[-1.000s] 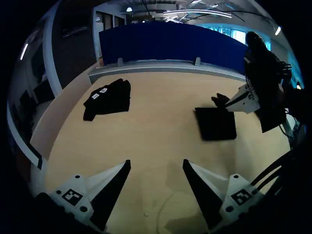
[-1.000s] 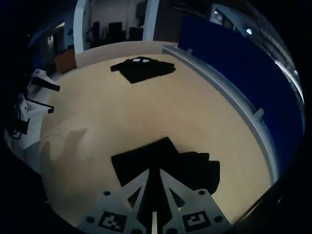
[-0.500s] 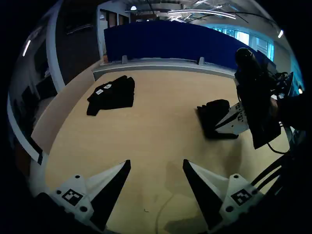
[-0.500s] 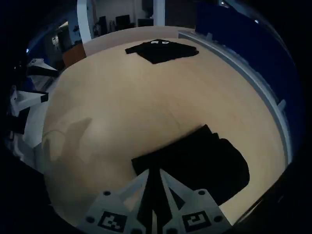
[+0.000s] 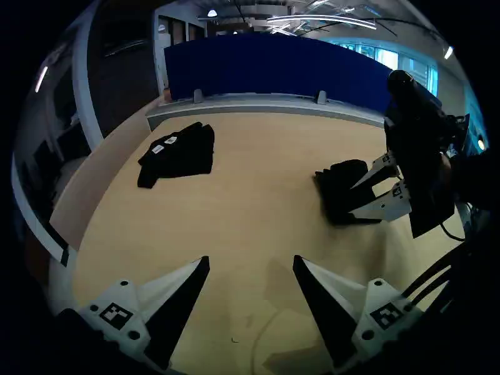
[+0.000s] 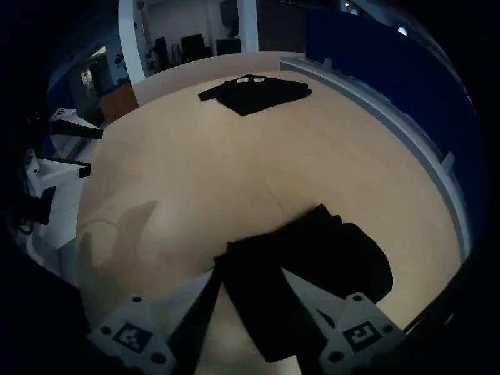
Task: Fold towel
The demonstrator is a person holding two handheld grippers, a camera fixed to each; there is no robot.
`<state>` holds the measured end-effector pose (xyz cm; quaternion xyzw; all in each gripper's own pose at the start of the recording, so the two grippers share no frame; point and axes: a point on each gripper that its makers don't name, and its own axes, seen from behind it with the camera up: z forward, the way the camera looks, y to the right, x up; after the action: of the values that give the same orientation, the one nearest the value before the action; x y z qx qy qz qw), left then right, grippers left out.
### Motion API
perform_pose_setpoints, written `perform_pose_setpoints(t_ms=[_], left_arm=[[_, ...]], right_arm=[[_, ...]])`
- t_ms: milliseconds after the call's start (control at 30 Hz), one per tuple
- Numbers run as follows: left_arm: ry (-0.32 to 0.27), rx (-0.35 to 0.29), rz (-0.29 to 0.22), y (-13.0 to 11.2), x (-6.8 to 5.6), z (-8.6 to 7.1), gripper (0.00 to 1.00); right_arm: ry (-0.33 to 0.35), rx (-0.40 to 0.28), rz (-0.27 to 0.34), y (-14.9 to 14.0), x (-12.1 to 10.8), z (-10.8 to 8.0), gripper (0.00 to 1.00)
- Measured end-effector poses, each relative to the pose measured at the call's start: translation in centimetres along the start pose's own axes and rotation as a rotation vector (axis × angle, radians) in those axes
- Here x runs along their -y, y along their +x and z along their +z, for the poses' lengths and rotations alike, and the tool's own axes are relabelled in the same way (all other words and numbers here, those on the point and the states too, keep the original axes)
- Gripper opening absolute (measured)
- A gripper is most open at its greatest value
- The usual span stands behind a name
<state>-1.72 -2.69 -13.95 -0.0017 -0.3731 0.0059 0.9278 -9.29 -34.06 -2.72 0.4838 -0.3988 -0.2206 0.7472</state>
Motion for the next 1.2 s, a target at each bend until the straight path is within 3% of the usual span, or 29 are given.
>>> perform_pose_setpoints(t_ms=[33, 167, 433, 900, 1200], left_arm=[[0.0, 0.0, 0.0, 0.0, 0.0, 0.0, 1.0], [0.001, 0.0, 0.001, 0.1, 0.0, -0.1, 0.99], [0.003, -0.002, 0.007, 0.4, -0.1, -0.1, 0.99], [-0.005, -0.001, 0.02, 0.4, -0.7, -0.1, 0.99], [-0.012, -0.003, 0.025, 0.4, -1.1, 0.0, 1.0]], right_arm=[[-0.01, -0.003, 0.002, 0.0, -0.2, -0.2, 0.8], [-0.042, -0.013, 0.013, -0.3, -1.0, -1.0, 0.85], [-0.078, -0.018, 0.049, -1.4, -1.9, -2.2, 0.85], [-0.143, 0.018, 0.131, -6.9, -2.1, -4.9, 0.85], [-0.161, 0.049, 0.18, -9.5, -1.8, -5.0, 0.83]])
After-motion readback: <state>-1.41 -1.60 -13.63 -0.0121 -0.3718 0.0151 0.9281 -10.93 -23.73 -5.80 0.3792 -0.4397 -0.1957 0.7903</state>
